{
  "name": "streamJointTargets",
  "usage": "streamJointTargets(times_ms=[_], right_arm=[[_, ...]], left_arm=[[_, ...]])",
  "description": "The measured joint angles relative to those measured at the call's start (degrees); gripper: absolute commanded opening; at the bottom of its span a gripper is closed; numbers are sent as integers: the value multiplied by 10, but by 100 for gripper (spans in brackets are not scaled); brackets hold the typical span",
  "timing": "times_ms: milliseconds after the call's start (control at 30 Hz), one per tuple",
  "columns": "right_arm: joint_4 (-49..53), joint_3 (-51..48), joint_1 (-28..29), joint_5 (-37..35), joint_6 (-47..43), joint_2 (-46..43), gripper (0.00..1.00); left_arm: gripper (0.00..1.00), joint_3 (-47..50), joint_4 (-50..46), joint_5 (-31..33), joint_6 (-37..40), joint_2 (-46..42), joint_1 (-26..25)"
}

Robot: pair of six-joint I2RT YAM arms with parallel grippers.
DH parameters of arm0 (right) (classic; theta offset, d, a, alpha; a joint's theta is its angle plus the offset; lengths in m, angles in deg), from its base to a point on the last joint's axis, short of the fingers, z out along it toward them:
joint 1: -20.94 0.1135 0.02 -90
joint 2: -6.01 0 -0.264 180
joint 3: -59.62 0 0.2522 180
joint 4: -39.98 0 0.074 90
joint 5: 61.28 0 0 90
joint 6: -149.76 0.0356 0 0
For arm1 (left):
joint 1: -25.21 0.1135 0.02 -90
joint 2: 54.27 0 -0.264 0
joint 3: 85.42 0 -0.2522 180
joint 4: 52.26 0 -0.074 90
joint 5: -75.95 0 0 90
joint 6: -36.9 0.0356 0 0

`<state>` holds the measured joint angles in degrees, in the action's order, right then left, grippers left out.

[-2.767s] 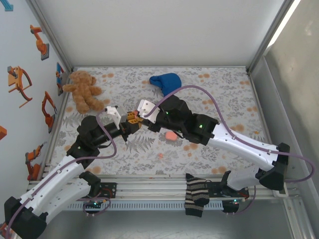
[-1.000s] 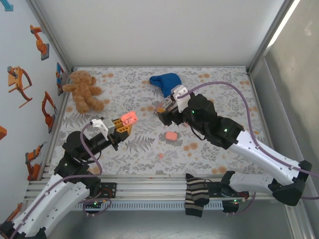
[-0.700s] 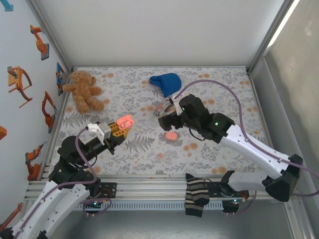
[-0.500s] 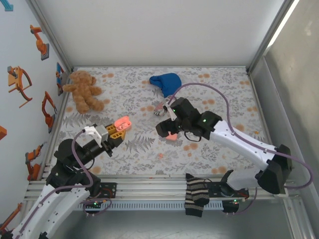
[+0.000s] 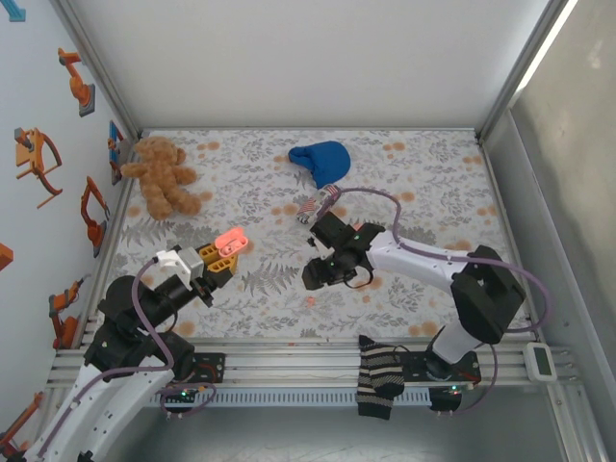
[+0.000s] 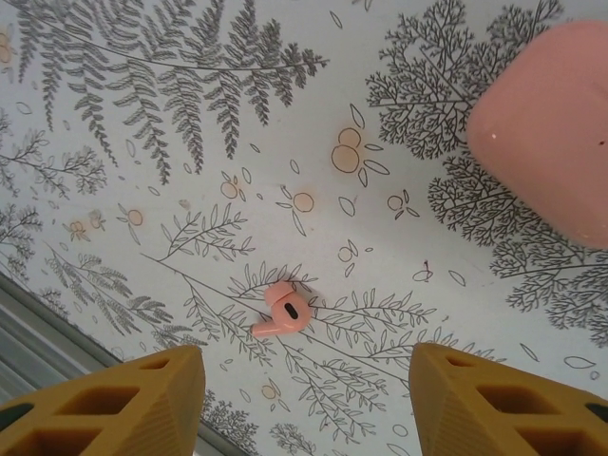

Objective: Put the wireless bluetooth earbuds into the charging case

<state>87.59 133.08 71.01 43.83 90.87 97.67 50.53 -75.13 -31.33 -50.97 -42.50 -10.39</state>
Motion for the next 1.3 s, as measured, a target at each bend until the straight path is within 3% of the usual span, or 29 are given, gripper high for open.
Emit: streamJointTargets(times_ms=[533,1300], right_arm=[[-28,0,20,36,28,90,42],[-32,20,34,50,30,118,35]], left_arm=[[0,0,-5,5,0,-6,0],[0,0,-4,10,0,0,0]])
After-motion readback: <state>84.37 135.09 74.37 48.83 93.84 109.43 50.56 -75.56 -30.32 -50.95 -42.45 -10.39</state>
